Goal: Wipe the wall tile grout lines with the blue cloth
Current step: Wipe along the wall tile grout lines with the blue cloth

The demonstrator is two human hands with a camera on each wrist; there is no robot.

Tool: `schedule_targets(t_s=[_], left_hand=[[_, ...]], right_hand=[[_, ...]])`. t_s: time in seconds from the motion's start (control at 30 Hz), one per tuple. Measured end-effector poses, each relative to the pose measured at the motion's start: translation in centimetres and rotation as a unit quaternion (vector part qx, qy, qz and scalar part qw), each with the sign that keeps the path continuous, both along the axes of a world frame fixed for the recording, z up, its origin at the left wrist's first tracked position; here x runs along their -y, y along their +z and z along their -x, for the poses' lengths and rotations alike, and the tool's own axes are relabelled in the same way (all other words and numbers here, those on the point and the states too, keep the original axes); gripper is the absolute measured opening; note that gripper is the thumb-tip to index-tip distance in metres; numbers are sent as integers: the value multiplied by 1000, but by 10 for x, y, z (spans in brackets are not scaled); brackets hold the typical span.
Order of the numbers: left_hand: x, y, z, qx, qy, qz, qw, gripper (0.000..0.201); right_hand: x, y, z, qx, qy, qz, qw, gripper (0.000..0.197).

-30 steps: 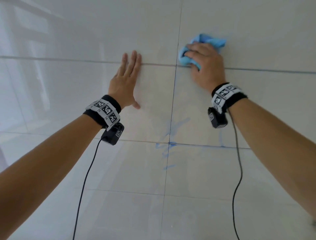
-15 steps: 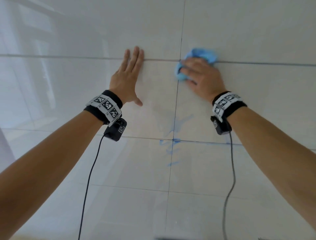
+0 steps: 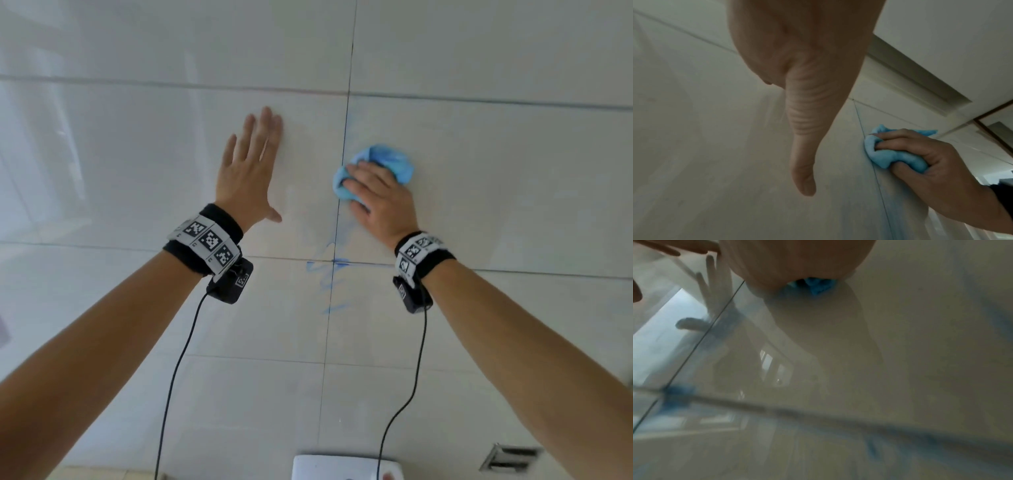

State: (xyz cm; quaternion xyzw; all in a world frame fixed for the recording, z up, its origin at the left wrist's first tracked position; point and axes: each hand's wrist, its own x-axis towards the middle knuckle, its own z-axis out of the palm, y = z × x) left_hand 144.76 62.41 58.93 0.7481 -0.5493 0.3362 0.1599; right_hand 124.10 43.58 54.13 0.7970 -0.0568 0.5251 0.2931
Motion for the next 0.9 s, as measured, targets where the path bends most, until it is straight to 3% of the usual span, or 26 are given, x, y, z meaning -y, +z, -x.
schedule_targets(t_s=[0.2, 0.37, 0.5, 0.6, 0.8, 0.9], left_hand=[[-2, -39, -2, 7, 8, -12, 1000, 178], [-6, -41, -8, 31, 14, -20, 999, 178], [-5, -44, -11, 19, -1, -5, 1000, 177], [-5, -45, -13, 13, -12, 0, 1000, 177], [-7, -46, -17, 4, -17, 7, 1000, 178], [-9, -48, -18, -4, -20, 11, 1000, 177]], right_hand=[[-3, -51, 4, -36, 6, -28, 999, 26], [-6, -14, 20, -111, -13, 14, 994, 29], [-13, 41, 9, 76, -9, -94, 993, 33], [-14, 38, -13, 117, -8, -87, 989, 29], [-16, -78, -34, -90, 12, 2, 996, 27], [-15, -84, -33, -133, 19, 28, 991, 25]])
